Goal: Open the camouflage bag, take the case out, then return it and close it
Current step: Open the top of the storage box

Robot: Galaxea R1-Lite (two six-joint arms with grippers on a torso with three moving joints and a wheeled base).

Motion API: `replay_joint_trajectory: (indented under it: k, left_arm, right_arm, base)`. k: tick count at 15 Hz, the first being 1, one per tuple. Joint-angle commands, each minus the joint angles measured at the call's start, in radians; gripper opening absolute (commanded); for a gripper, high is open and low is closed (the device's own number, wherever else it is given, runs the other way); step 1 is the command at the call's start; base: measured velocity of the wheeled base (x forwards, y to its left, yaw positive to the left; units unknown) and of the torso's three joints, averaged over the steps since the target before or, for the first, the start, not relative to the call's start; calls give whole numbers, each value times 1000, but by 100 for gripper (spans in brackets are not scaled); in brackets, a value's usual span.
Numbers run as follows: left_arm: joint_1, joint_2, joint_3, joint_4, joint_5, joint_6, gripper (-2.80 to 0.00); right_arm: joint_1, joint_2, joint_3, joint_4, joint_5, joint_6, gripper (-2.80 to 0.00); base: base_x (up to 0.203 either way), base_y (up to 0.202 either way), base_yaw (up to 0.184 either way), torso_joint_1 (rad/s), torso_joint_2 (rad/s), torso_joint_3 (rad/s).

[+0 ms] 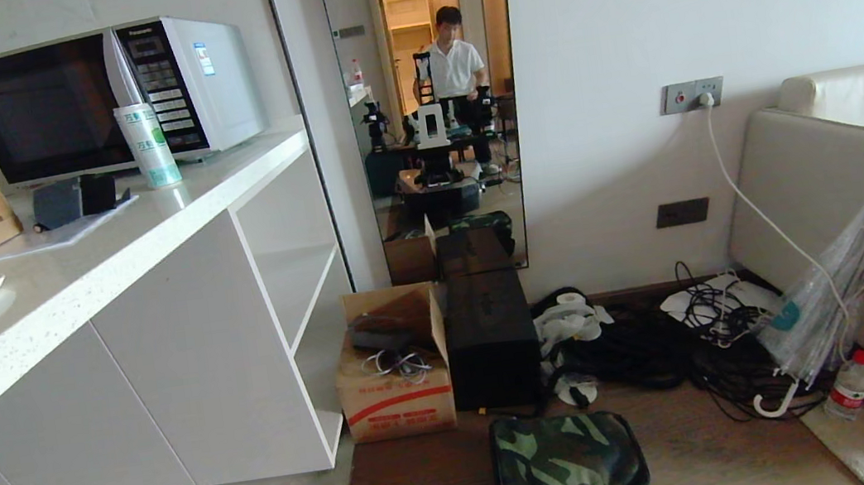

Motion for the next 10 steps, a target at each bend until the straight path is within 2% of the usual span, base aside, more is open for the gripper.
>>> replay_joint_trajectory:
  k: [1,10]
  left_arm:
    - [0,0,0,0,0,0,-280]
    - [0,0,0,0,1,0,-280]
  right_arm:
    - [-1,1,2,0,0,0,-280]
    - [1,1,2,0,0,0,-280]
  base:
    - [0,0,0,0,0,0]
    - [0,0,0,0,0,0]
